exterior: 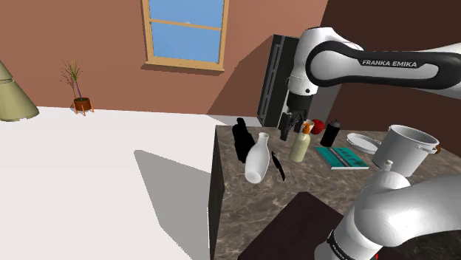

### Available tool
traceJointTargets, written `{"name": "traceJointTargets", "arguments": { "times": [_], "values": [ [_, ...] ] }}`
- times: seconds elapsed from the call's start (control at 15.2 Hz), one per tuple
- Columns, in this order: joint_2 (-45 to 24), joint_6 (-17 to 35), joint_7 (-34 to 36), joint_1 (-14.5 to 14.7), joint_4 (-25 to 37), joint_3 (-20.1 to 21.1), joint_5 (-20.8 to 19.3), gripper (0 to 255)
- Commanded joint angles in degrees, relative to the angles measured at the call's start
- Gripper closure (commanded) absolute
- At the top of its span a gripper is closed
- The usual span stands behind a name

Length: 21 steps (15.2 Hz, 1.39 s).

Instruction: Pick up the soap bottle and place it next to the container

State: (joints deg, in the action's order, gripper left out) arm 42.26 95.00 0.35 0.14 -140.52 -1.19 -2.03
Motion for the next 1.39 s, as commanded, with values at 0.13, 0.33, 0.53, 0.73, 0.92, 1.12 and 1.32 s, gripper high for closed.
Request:
{"name": "traceJointTargets", "arguments": {
  "times": [0.13, 0.33, 0.53, 0.73, 0.92, 1.12, 1.32],
  "values": [
    [-0.42, 1.72, -2.53, -1.20, -0.70, -2.37, -1.79, 0],
    [-1.64, 4.49, -6.30, -2.98, -1.24, -5.97, -4.34, 0],
    [-3.57, 7.42, -10.03, -4.61, -1.17, -9.62, -6.62, 0],
    [-6.15, 10.47, -13.75, -5.99, -0.47, -13.34, -8.52, 0],
    [-9.36, 13.58, -17.54, -7.14, 0.86, -17.05, -9.86, 0],
    [-13.14, 16.64, -21.44, -7.91, 2.79, -20.82, -10.53, 0],
    [-17.44, 19.60, -25.56, -8.31, 5.31, -24.64, -10.36, 0]
  ]
}}
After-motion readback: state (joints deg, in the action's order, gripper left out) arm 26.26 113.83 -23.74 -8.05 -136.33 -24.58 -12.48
